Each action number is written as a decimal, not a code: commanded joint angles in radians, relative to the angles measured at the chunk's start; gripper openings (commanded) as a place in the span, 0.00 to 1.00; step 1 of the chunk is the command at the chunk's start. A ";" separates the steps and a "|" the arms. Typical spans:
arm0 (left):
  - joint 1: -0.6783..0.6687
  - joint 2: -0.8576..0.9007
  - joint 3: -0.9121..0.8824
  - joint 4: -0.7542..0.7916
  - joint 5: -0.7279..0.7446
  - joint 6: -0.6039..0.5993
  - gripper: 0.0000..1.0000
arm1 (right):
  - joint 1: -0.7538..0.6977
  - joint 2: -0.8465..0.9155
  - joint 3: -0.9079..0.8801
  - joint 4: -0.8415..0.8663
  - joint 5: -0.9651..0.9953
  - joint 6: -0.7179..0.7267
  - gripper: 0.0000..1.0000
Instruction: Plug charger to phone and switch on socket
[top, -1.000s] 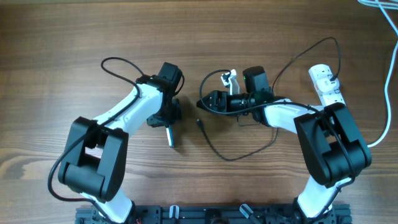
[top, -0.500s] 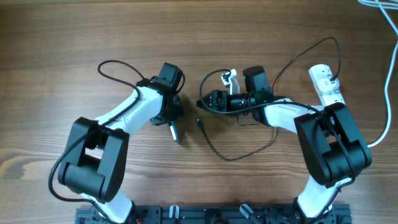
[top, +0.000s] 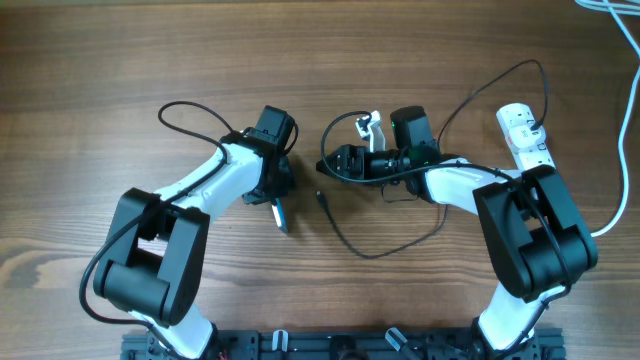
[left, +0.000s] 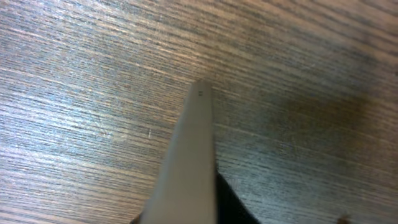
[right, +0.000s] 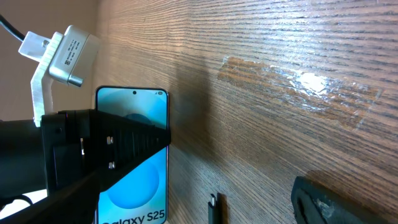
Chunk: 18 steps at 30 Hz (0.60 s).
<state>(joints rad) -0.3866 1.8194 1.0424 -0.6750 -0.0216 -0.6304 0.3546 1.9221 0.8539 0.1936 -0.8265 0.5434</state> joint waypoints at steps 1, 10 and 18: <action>-0.003 0.010 -0.028 -0.002 -0.025 -0.006 0.31 | -0.002 0.032 -0.024 -0.034 0.132 -0.019 1.00; -0.003 0.008 -0.028 -0.002 -0.021 -0.006 0.14 | -0.002 0.032 -0.024 -0.034 0.132 -0.020 1.00; -0.003 -0.015 -0.007 -0.032 -0.021 -0.006 0.04 | -0.002 0.032 -0.024 -0.034 0.132 -0.019 1.00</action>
<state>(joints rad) -0.3862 1.8149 1.0409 -0.6922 -0.0399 -0.6342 0.3546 1.9221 0.8539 0.1928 -0.8261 0.5434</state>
